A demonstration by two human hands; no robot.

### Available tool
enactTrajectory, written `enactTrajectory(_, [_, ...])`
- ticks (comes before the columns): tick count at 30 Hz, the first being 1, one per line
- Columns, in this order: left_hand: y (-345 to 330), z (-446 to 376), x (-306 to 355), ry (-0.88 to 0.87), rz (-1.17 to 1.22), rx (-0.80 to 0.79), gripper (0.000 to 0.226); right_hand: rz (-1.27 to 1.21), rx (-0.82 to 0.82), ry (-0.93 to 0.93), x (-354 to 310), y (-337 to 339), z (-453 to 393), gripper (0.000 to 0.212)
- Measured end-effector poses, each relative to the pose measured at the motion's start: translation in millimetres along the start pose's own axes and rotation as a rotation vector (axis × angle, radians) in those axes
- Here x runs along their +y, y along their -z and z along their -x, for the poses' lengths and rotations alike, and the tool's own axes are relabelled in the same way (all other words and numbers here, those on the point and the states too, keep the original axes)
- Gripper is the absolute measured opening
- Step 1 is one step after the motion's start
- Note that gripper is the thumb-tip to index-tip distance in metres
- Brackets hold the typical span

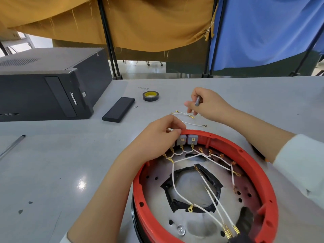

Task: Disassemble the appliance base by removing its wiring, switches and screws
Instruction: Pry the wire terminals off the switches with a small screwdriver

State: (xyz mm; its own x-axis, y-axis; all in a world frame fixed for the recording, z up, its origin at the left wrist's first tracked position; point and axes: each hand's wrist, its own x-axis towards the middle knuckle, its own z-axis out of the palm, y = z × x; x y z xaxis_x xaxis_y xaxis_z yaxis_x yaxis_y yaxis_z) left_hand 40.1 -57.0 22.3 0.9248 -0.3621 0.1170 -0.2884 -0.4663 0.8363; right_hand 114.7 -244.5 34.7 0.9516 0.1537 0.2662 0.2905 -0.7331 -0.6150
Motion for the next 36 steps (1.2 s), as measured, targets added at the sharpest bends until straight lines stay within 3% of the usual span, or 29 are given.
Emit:
enactTrajectory(5, [-1,0,0,-0.001,-0.178,0.171,0.008,-0.218,-0.005,0.085,-40,3,52,0.026])
enactTrajectory(8, [0,3,5,-0.014,-0.061,0.314,0.015,-0.303,-0.031,0.076,-43,-10,76,0.029])
enactTrajectory(12, [6,8,11,-0.034,0.073,0.479,0.019,-0.304,0.059,0.045,-36,-11,82,0.036])
enactTrajectory(16, [4,11,5,0.099,-0.129,0.248,0.024,-0.289,0.141,-0.026,-34,-11,83,0.038])
enactTrajectory(19, [0,13,0,0.072,-0.229,0.101,0.027,-0.326,0.207,-0.038,-35,-9,88,0.039])
enactTrajectory(21, [1,13,2,0.048,-0.159,0.060,0.026,-0.414,0.205,-0.019,-39,-4,90,0.046])
enactTrajectory(24, [3,10,2,0.027,-0.100,0.004,0.022,-0.488,0.023,0.009,-47,3,90,0.065])
enactTrajectory(27, [3,9,0,0.059,0.044,-0.048,0.019,-0.459,-0.125,0.027,-52,3,86,0.055])
enactTrajectory(31, [7,8,-2,0.165,0.299,-0.136,0.019,-0.506,-0.058,-0.032,-47,-7,84,0.026])
enactTrajectory(36, [7,12,-13,0.156,0.423,-0.188,0.021,-0.375,0.055,0.050,-43,-18,90,0.039])
